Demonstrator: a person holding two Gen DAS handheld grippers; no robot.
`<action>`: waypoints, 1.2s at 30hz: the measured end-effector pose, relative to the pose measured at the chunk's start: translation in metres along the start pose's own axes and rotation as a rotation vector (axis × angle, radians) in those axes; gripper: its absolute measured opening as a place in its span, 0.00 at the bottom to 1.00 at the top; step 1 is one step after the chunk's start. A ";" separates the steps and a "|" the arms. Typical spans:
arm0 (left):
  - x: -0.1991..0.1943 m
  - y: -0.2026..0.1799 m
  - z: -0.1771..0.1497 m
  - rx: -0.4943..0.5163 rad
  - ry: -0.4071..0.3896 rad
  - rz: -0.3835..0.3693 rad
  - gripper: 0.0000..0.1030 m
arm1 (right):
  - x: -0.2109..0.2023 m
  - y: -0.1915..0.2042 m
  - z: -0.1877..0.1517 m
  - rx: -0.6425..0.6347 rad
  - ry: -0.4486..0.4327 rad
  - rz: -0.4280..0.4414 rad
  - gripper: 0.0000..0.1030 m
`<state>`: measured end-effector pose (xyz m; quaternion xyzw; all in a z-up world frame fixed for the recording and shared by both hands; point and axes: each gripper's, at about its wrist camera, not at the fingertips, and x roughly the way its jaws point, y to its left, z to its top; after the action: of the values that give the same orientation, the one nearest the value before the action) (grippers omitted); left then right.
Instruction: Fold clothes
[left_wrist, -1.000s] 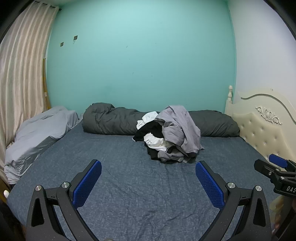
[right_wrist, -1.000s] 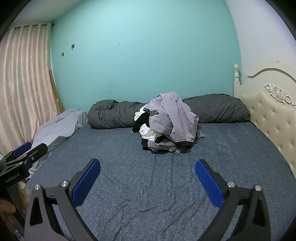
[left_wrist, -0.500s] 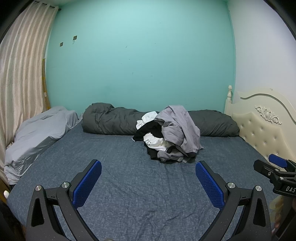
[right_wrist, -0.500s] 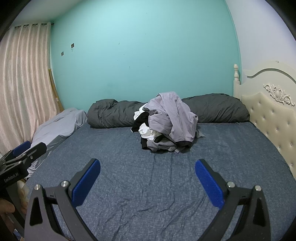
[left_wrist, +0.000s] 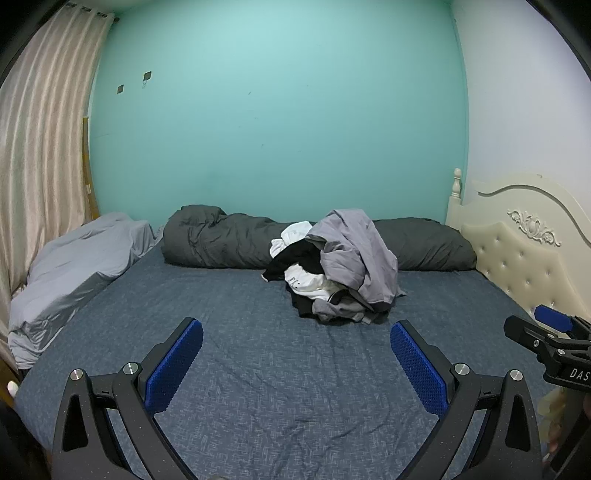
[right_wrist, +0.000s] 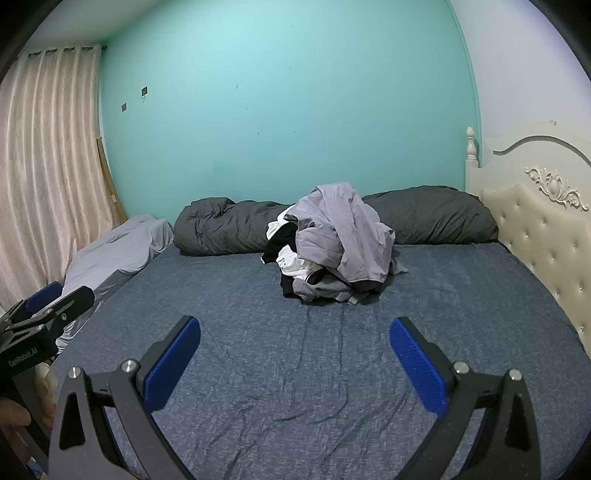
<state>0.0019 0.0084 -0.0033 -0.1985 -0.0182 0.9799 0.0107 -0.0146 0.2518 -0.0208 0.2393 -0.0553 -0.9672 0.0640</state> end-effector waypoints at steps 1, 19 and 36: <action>0.000 -0.001 0.000 0.001 0.000 0.000 1.00 | 0.000 0.000 0.000 0.000 0.000 -0.001 1.00; 0.033 0.008 -0.007 -0.020 0.025 0.031 1.00 | 0.020 -0.006 -0.001 0.000 0.023 -0.038 1.00; 0.219 0.039 -0.035 -0.071 0.140 0.074 1.00 | 0.205 -0.042 0.006 -0.072 0.102 0.011 1.00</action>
<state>-0.1871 -0.0235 -0.1222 -0.2672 -0.0447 0.9621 -0.0315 -0.2013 0.2630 -0.1142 0.2854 -0.0182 -0.9548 0.0805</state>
